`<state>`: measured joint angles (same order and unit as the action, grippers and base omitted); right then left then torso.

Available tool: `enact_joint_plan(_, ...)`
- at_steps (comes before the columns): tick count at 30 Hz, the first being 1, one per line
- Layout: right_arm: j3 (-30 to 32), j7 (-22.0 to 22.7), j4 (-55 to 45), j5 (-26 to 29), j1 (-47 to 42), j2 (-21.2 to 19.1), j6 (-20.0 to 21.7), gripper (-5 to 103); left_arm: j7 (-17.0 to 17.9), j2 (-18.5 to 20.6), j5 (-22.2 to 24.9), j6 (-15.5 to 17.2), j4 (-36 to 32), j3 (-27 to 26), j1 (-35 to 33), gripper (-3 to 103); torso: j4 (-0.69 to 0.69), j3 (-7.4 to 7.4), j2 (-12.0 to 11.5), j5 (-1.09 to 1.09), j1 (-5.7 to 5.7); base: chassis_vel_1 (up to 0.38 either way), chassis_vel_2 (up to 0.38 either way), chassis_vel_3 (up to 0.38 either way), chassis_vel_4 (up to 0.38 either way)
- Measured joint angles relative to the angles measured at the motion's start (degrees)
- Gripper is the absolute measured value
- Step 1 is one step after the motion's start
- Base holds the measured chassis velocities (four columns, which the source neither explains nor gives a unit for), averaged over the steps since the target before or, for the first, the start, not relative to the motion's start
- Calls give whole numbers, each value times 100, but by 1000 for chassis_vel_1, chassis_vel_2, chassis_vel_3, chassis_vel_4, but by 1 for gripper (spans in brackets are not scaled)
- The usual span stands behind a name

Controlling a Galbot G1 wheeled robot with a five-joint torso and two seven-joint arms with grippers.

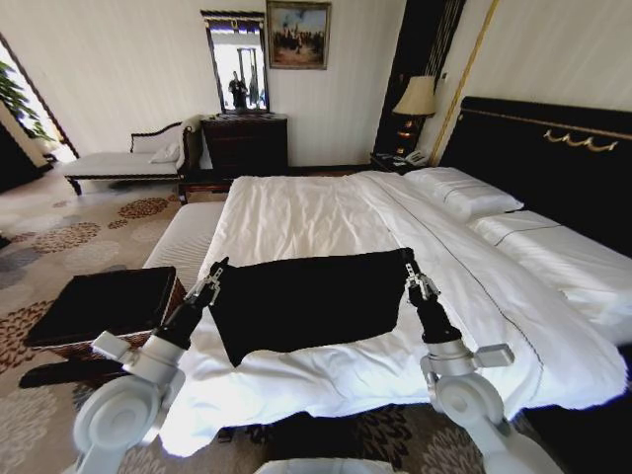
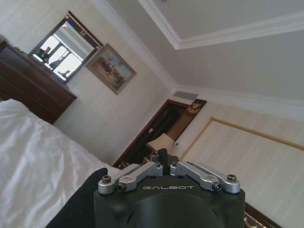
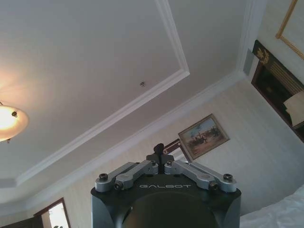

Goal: Fold the clothes on the bed and place them into the basket.

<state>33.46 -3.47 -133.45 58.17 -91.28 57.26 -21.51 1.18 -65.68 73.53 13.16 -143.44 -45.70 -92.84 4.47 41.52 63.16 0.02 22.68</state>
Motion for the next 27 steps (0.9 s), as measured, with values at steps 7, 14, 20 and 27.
enact_joint_plan(7, 157, 1753, -838, 162, 328, -289, 901, 1, 1113, 150, 351, 493, -35, -151, 205, 1, -1, 0, 1, -5, 0, 0, 0, 0, 0)
enact_joint_plan(14, -1209, 2592, 1158, 844, 2201, -499, 1754, 1, 1325, 111, -65, 952, 1613, 1285, 1803, 1, 0, 2, -1, -1, 0, 0, 0, 0, 0)
enact_joint_plan(20, -2523, 2531, 3796, 1151, 3928, -164, 1900, 1, 1076, -287, -861, 696, 4516, 2417, 3541, 1, -3, 4, -4, -3, 7, 0, 0, 0, 0)
enact_joint_plan(27, -3036, 1897, 5457, 913, 4860, 108, 1723, 1, 543, -786, -1124, 415, 6077, 2695, 4484, 1, 1, 3, -3, -2, 4, 0, 0, 0, 0)
